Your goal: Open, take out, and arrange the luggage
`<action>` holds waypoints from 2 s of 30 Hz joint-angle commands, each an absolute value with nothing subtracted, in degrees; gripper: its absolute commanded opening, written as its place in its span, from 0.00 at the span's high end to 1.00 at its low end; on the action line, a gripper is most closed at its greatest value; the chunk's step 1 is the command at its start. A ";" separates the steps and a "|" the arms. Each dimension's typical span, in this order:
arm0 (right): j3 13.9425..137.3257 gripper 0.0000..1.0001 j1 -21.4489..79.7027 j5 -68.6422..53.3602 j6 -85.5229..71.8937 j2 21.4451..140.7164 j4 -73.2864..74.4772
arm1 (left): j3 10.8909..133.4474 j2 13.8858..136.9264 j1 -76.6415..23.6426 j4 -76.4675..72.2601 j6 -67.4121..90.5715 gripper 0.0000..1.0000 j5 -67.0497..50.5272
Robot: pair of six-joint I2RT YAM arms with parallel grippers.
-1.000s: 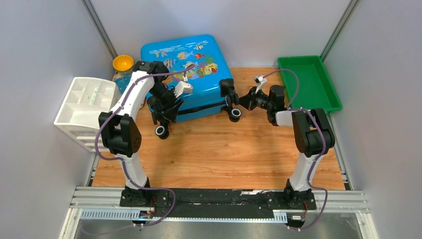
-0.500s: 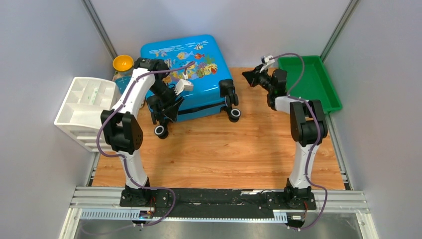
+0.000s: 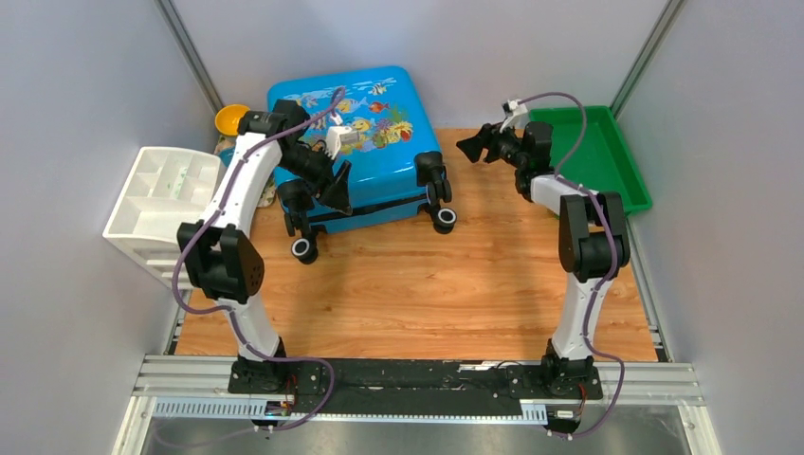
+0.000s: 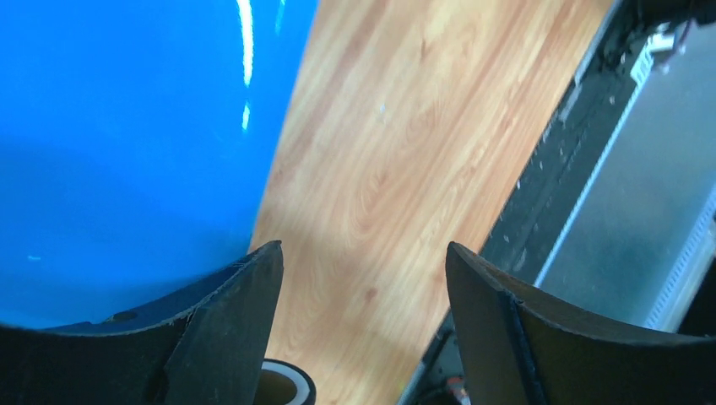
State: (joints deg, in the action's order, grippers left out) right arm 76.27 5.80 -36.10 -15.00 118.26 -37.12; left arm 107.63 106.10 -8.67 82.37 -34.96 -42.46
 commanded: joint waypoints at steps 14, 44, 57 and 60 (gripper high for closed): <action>101.24 0.07 13.08 -31.58 -3.34 103.36 34.15 | 99.50 95.10 4.48 32.96 8.17 0.13 -16.20; 76.42 1.00 26.72 -24.42 -3.07 87.05 37.98 | 85.17 95.71 5.62 17.14 11.77 0.13 -6.75; 63.44 0.05 32.96 -35.24 -1.07 68.91 34.87 | 84.46 105.28 1.94 12.83 17.49 0.23 -40.32; 67.14 0.05 27.18 -41.38 6.57 68.47 41.65 | 88.76 109.76 0.97 13.53 16.97 0.27 -44.36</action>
